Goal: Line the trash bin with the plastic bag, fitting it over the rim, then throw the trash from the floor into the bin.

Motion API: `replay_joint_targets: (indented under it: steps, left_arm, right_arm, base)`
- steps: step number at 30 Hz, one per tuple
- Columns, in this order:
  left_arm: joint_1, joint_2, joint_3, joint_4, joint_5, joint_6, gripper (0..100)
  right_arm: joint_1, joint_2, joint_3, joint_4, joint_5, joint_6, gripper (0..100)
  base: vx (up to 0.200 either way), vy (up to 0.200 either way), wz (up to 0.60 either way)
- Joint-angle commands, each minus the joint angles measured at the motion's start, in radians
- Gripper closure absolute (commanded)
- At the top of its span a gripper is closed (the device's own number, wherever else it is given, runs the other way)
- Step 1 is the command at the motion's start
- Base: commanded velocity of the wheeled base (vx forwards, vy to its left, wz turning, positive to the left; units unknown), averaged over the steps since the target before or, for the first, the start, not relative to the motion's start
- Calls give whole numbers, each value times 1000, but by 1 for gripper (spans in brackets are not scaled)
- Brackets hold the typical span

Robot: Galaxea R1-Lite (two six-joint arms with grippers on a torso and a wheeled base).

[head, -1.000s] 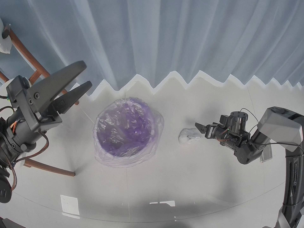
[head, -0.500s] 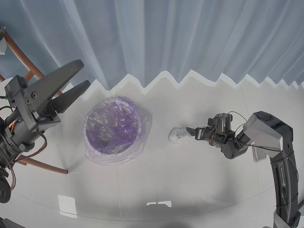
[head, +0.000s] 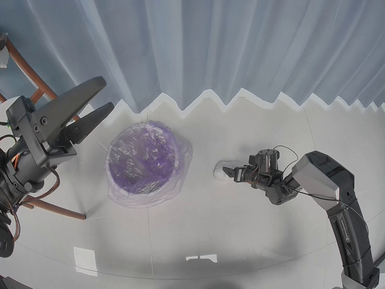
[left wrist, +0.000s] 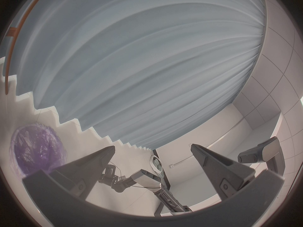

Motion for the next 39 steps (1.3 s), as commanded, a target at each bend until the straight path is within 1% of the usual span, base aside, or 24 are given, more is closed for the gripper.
replay_joint_targets:
  steps: [1, 4, 9, 10, 15, 20, 23, 26, 27, 28, 29, 31, 35, 36, 38, 39]
  left_arm:
    - [1, 4, -4, 1, 1, -2, 0]
    - [1, 3, -4, -1, -1, -2, 0]
    - [1, 3, -2, -1, -1, -2, 0]
    - [1, 3, -2, -1, -1, -2, 0]
    - [-2, 4, -1, -1, -1, -2, 0]
    - [-2, 1, -2, -1, -1, -2, 0]
    - [-2, -2, -2, -1, -2, -2, 0]
    - [-2, -3, -2, -1, -2, -2, 0]
    - [-3, -3, -2, -1, -2, 0, 0]
    - [-3, -3, -2, -1, -2, 0, 0]
    - [-5, -3, -2, -1, -2, 0, 0]
    - [-9, -3, 1, -1, -2, 0, 0]
    - [1, -2, 2, -2, 1, 0, 0]
    - [4, -3, 2, -2, 2, 0, 0]
    - [24, -8, 10, -2, 4, 1, 0]
    - [24, -8, 10, -2, 4, 1, 0]
  right_arm:
    - [1, 83, -142, 67, 0, 1, 0]
    - [1, 111, -197, 84, 0, 1, 0]
    - [4, 128, -209, 106, 0, 1, 0]
    - [4, 128, -209, 106, 0, 1, 100]
    - [6, 147, -249, 116, 0, 2, 100]
    - [4, 146, -243, 109, -1, 5, 100]
    - [-1, 118, -201, 75, -7, 10, 100]
    - [-5, 20, -68, 3, -9, 27, 100]
    - [-5, -30, 6, -38, -9, 41, 100]
    - [-5, -30, 6, -38, -9, 41, 100]
    - [-5, -121, 130, -111, -7, 76, 100]
    - [4, -230, 279, -193, -7, 120, 100]
    - [29, -403, 529, -350, -7, 162, 100]
    - [45, -468, 613, -413, -7, 174, 100]
    - [76, -557, 717, -493, -7, 206, 100]
    - [76, -557, 717, -493, -7, 206, 100]
  base:
    - [0, 0, 0]
    - [0, 0, 0]
    - [0, 0, 0]
    - [0, 0, 0]
    - [0, 0, 0]
    - [0, 0, 0]
    - [0, 0, 0]
    - [0, 0, 0]
    - [0, 0, 0]
    - [0, 0, 0]
    - [0, 0, 0]
    - [0, 0, 0]
    - [0, 0, 0]
    - [0, 0, 0]
    - [0, 0, 0]
    - [0, 0, 0]
